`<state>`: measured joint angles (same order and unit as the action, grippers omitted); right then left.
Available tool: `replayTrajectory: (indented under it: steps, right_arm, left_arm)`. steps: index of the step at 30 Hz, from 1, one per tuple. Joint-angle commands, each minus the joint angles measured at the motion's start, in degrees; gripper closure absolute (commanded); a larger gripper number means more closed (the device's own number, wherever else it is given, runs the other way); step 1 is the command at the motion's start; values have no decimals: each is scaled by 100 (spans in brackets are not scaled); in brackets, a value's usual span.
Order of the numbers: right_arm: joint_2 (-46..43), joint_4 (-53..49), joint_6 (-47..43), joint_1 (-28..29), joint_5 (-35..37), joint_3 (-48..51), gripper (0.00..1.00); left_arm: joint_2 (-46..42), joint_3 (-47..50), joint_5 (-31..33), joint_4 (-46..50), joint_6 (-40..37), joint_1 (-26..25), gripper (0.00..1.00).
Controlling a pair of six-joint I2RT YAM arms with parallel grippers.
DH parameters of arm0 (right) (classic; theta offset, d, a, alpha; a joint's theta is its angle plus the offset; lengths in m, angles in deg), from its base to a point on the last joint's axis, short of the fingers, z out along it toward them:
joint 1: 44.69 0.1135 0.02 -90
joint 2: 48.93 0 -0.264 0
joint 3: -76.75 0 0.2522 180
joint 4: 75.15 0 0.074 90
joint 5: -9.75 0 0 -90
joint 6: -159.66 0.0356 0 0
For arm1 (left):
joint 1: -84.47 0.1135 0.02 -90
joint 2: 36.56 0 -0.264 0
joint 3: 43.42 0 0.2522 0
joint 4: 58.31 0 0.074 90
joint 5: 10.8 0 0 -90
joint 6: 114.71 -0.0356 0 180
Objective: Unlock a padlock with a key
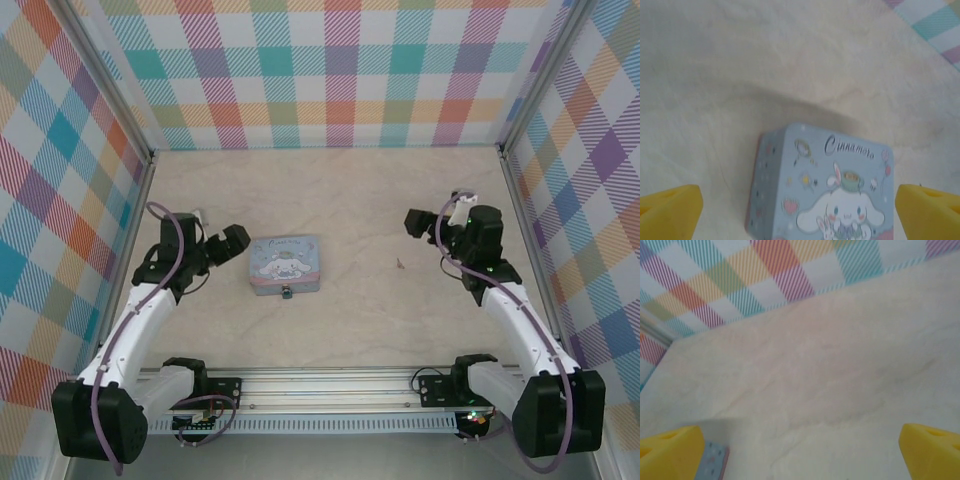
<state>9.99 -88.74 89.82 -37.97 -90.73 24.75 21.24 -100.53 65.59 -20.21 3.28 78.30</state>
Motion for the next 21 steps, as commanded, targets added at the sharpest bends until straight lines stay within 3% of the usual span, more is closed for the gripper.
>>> replayTrajectory:
  steps: [1,21]
  right_arm:
    - [186,-1081,146,171,-147,-342,0]
    - [962,-1819,99,549,61,-639,2]
  left_arm:
    - [87,130,-490,352,436,-214,1]
    - [1524,458,-878,-1439,1137,-1334,0]
